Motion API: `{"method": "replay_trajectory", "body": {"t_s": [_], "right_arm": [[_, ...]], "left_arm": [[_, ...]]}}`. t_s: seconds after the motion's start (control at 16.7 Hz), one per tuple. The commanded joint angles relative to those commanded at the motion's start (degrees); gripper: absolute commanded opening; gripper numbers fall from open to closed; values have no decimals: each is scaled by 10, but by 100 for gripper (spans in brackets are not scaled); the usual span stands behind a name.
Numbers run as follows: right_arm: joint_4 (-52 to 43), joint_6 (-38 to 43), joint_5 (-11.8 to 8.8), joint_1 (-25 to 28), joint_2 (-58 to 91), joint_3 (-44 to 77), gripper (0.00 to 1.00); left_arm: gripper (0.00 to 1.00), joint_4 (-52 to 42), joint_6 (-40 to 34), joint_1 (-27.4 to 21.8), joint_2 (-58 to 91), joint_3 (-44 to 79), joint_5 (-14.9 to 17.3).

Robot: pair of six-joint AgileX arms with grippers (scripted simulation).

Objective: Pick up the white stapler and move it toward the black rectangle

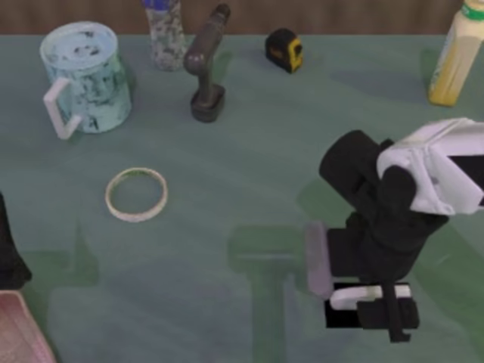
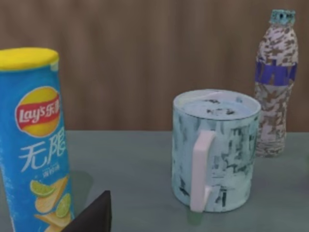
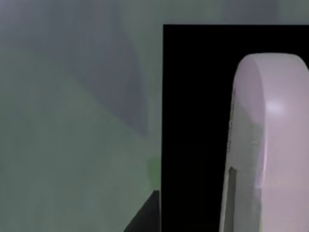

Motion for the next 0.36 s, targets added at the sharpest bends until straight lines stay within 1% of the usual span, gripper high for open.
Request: {"method": "replay_trajectory", "body": {"t_s": [0.06, 0.36], "right_arm": [[0, 0, 0, 0, 0, 0, 100], [0, 0, 0, 0, 0, 0, 100]], "left_arm": [[100, 0, 0, 0, 0, 0, 0], [100, 0, 0, 0, 0, 0, 0]]}}
